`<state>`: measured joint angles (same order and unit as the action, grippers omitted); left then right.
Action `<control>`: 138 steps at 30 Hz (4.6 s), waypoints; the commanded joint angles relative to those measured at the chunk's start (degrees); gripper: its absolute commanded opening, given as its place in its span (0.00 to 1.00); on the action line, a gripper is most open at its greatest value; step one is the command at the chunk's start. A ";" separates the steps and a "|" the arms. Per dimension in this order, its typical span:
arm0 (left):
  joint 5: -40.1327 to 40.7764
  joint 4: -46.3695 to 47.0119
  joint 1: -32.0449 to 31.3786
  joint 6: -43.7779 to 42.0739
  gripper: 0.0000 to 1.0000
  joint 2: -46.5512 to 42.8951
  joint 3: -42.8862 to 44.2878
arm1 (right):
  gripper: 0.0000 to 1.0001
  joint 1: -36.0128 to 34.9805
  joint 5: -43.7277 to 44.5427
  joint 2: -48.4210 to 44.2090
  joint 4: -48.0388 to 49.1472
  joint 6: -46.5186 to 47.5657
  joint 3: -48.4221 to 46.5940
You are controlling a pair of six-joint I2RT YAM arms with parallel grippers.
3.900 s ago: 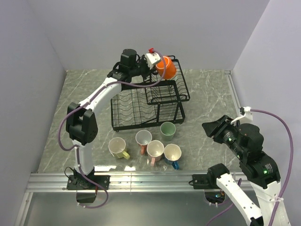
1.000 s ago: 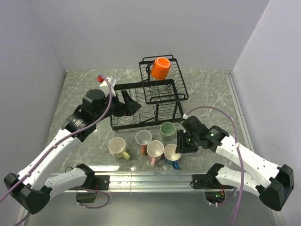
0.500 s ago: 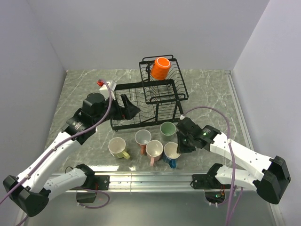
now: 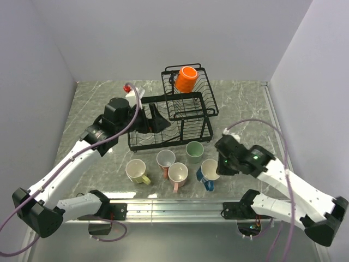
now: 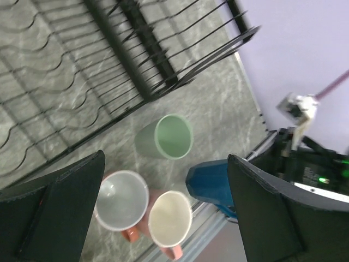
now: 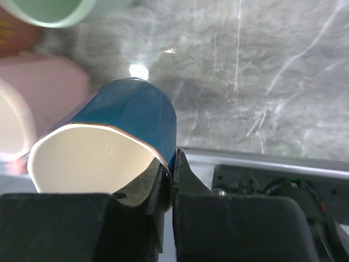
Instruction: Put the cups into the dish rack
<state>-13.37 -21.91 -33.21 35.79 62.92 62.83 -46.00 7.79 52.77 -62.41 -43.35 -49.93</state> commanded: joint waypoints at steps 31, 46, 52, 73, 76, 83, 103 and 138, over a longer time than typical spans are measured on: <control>-29.70 39.58 2.89 31.80 0.89 7.58 7.40 | 0.00 32.29 -42.52 -4.61 73.92 -32.14 -5.62; -31.81 46.34 -2.03 33.55 0.78 15.56 11.35 | 0.00 32.29 -43.39 -3.82 80.96 -33.73 -0.79; -33.74 45.65 -4.05 31.89 0.60 20.57 16.70 | 0.00 32.20 -43.56 -2.68 82.89 -34.34 0.71; -36.91 43.63 -5.64 32.07 0.00 29.37 26.99 | 0.00 27.45 -39.17 -4.08 66.29 -16.33 -2.36; -36.47 36.70 -5.29 27.15 0.00 29.46 30.42 | 0.00 27.45 -38.73 -4.96 63.31 -13.87 -2.80; -31.56 12.62 1.47 7.94 0.00 30.34 40.78 | 0.22 27.45 -33.12 -6.54 46.79 -5.43 -6.67; -0.08 1.08 2.36 -38.86 0.00 37.28 47.30 | 0.15 28.24 -21.69 -14.88 21.21 4.33 -7.99; 10.20 19.10 0.60 -61.19 0.62 30.25 24.98 | 0.08 28.24 -18.95 -19.82 19.08 -0.06 -2.89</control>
<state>-7.42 -6.28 -33.41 -23.73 97.19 87.83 -17.50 -10.63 32.51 -45.93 -43.03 -53.06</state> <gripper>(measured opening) 0.614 0.083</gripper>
